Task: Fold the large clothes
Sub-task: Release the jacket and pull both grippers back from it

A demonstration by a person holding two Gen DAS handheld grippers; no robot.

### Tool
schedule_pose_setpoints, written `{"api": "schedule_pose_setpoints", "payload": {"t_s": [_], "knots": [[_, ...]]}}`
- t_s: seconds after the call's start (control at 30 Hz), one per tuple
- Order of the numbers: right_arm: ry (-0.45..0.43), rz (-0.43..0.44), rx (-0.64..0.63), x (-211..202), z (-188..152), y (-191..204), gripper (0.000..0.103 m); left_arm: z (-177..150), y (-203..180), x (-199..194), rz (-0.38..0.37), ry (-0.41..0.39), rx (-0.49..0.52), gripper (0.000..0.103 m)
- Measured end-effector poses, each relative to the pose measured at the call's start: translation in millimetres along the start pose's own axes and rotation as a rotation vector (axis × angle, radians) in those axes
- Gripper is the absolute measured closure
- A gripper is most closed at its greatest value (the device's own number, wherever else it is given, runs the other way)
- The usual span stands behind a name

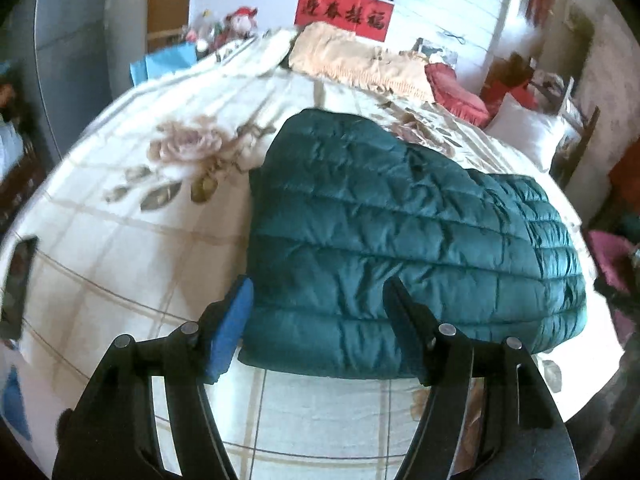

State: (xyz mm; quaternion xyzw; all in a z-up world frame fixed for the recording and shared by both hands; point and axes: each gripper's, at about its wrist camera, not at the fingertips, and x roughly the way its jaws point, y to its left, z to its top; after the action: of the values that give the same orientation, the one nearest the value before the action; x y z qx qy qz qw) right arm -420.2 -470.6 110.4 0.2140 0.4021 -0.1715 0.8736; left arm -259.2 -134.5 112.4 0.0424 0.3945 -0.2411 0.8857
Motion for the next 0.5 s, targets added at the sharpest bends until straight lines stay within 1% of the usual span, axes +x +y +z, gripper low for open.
{"api": "schedule_pose_setpoints", "payload": {"t_s": [0.1,0.13,0.2,0.27,0.37,0.47,0.5], "knots": [[-0.043,0.034,-0.033,-15,-2,25,0.022,-5,-22,-6,0.062,-0.028,0.064,0.035],[-0.058,0.046,-0.046,-19,-4,36,0.021,-7,-25,-6,0.063,-0.033,0.072,0.035],[-0.078,0.056,-0.063,-22,-7,54,0.017,-8,-34,-7,0.041,-0.037,0.074,0.035],[-0.099,0.057,-0.088,-25,-13,73,0.015,-9,-41,-8,0.026,-0.044,0.077,0.035],[-0.116,0.042,-0.125,-24,-19,101,0.015,-12,-53,-14,0.031,-0.066,0.093,0.035],[-0.131,0.020,-0.160,-20,-24,118,0.008,-13,-59,-18,0.027,-0.089,0.095,0.035],[-0.136,0.017,-0.164,-20,-26,121,0.007,-13,-61,-20,0.028,-0.095,0.094,0.035]]}}
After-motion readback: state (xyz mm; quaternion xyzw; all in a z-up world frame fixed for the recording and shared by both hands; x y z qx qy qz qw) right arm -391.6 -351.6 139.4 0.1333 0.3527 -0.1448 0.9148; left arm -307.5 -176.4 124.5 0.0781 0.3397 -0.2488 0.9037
